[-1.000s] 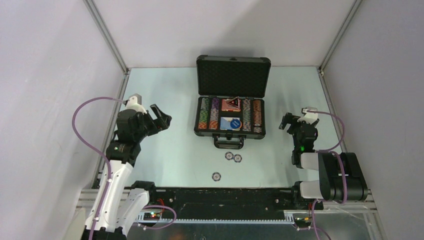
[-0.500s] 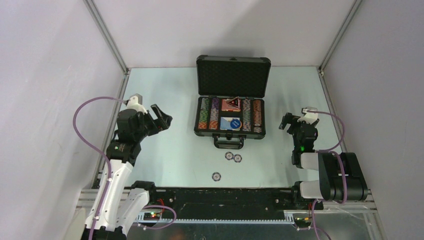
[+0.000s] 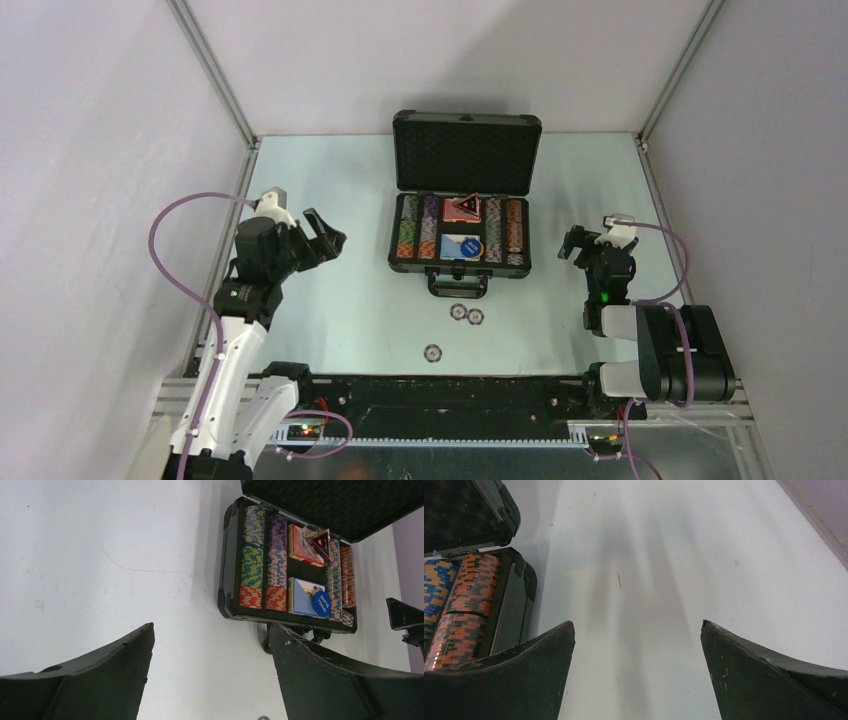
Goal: Pack up texas hold em set
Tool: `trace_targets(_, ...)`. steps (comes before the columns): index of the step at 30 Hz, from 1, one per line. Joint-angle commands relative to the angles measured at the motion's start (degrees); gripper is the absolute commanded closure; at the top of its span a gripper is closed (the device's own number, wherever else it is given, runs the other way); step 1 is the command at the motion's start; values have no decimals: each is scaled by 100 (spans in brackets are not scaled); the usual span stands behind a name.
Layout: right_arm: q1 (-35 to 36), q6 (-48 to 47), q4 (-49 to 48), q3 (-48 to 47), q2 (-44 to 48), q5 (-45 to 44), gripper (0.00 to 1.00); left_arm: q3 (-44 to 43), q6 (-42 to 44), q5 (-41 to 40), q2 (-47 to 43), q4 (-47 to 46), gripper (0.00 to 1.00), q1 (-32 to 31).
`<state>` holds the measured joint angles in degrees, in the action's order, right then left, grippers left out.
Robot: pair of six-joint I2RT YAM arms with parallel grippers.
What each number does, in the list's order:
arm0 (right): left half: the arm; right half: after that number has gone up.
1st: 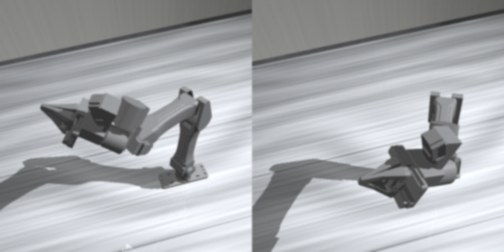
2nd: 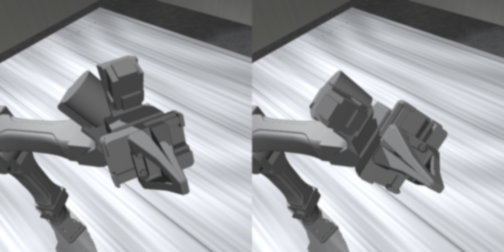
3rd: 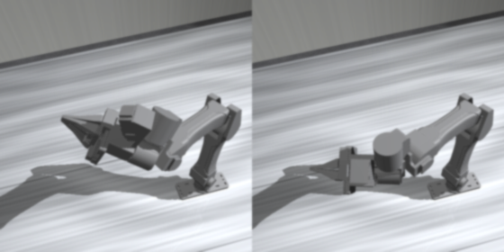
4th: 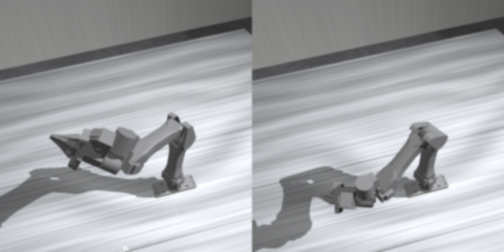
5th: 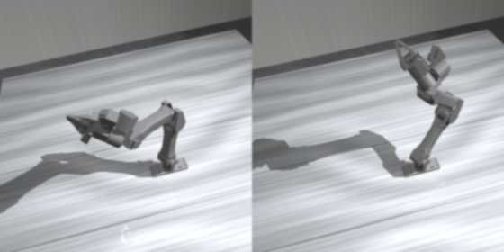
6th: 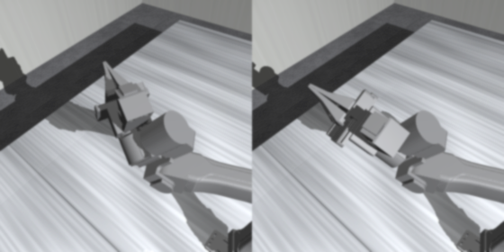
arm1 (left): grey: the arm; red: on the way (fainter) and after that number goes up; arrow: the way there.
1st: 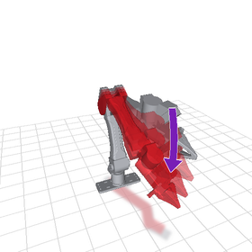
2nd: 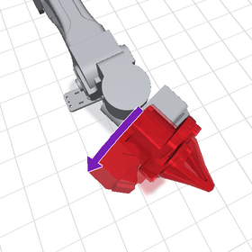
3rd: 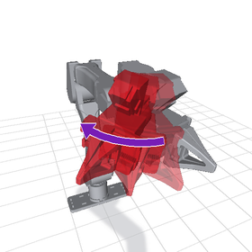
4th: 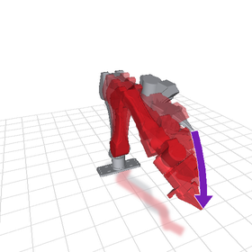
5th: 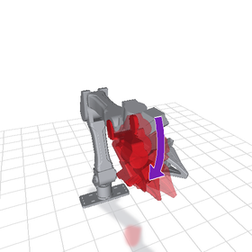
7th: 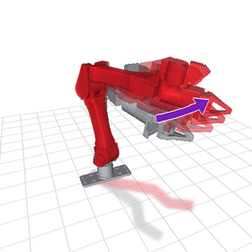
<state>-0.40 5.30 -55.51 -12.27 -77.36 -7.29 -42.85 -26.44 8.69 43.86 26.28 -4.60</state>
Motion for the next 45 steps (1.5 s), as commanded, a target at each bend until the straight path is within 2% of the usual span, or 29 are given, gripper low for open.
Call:
trace_targets(1,23,-108,-153,-131,-25,-115,0,14,84,74,0,-90,11,-31)
trace_targets(17,23,-108,-153,-128,-29,-119,1,15,106,69,66,-90,10,55)
trace_targets(25,23,-108,-148,-131,-31,-121,0,-40,41,426,495,-90,10,111)
trace_targets(38,21,-93,-191,-103,71,-250,1,-65,78,469,465,-84,9,197)
trace_targets(40,324,-134,168,-144,552,-717,0,-74,129,461,423,-57,7,277)
trace_targets(42,512,186,1719,-436,1224,-1255,1,-96,145,289,345,15,2,370)
trace_targets(43,543,399,2189,-720,1670,-1487,1,-103,146,111,318,74,1,398)
trace_targets(44,551,827,3157,-858,1882,-1500,0,-139,130,8,279,107,1,431)
trace_targets(45,557,988,3580,-1078,2280,-1309,1,-150,86,-197,267,174,0,437)
